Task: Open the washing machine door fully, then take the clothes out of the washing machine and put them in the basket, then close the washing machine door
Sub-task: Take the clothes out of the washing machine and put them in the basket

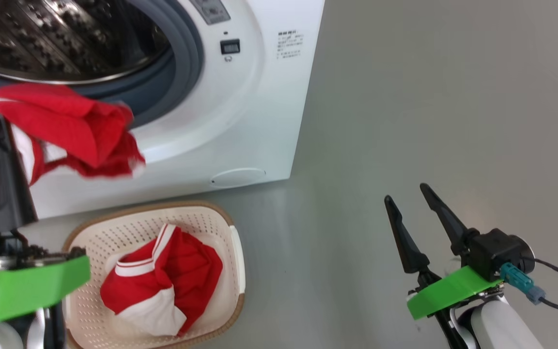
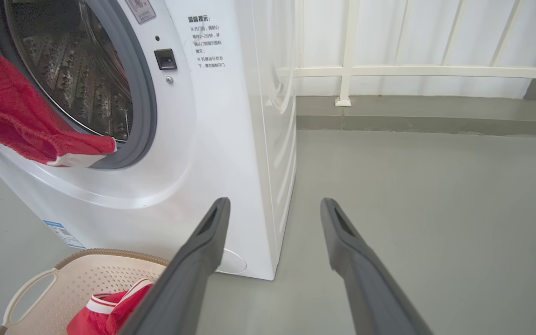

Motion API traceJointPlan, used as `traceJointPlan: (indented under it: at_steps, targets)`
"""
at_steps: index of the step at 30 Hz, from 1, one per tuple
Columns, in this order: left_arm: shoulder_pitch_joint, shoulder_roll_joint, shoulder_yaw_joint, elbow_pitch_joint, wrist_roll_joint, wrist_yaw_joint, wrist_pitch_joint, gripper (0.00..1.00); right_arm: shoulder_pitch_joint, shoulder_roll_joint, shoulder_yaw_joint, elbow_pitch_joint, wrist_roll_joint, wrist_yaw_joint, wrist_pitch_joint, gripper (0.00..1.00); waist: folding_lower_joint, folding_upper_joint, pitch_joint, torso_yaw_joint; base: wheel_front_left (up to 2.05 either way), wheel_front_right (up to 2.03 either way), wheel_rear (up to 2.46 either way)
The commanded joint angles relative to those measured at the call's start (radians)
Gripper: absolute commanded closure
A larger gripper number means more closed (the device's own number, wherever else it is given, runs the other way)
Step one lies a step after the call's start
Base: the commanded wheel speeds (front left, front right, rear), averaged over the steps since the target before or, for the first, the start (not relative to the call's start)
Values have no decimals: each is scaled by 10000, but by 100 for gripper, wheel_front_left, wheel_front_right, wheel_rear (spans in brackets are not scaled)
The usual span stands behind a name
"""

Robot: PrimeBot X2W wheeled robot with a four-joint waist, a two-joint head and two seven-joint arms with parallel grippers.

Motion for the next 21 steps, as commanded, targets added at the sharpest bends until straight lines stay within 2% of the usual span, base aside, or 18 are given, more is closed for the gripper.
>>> traceJointPlan:
  at_steps: [1,13,21]
  targets:
    - [90,219,314,-560,195,104,-146,100,212,-31,132,-245,-90,63,65,0,0,0,-483,81,0,0,0]
    - [1075,-112,-98,-1286,279,200,-571,100,891,-31,-102,-500,-154,63,368,0,0,0,-1372,292,0,0,0]
    - [1944,-654,-278,-810,65,233,-1101,100,953,-31,-53,-756,-227,63,489,0,0,0,-1364,319,0,0,0]
